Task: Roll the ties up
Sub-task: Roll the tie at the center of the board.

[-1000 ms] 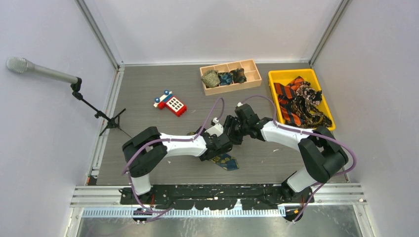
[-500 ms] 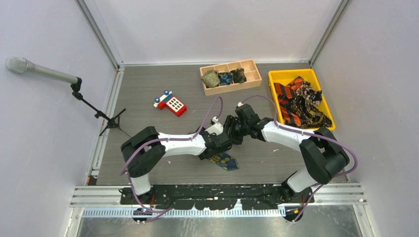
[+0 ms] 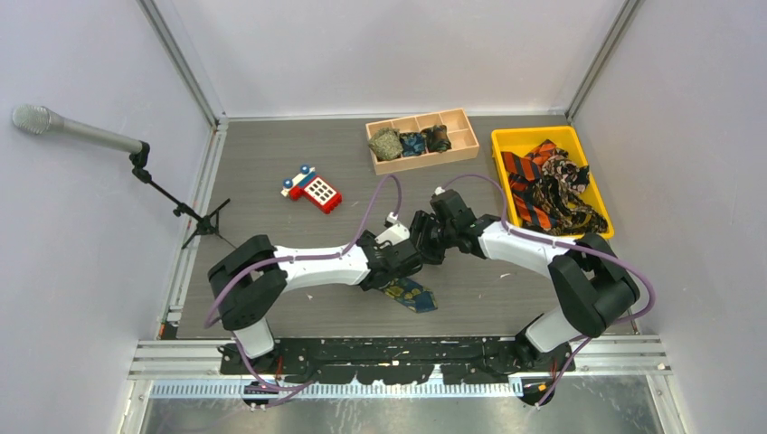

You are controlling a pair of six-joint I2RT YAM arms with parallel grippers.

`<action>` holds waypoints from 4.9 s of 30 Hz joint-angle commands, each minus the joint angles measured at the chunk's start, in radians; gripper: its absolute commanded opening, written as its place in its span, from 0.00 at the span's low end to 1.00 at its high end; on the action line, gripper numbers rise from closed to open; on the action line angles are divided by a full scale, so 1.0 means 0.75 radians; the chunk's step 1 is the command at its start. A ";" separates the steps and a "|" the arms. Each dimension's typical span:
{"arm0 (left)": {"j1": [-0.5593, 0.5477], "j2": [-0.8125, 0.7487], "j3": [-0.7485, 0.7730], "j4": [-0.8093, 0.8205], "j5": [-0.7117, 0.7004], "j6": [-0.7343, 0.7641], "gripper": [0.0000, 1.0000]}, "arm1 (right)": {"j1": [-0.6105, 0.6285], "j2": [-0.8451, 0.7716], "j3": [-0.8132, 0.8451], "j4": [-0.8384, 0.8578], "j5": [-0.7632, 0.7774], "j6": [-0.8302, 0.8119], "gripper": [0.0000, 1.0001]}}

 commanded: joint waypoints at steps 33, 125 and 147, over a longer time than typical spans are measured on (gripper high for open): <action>-0.004 -0.252 0.020 -0.039 0.196 -0.038 0.57 | 0.116 0.075 0.226 0.005 -0.024 -0.004 0.64; 0.853 -0.850 -0.632 0.584 1.204 -0.045 0.88 | 0.275 0.387 0.272 0.156 -0.057 0.055 0.45; 0.923 -0.633 -0.668 0.755 1.423 -0.060 0.85 | 0.276 0.405 0.187 0.219 -0.065 0.074 0.44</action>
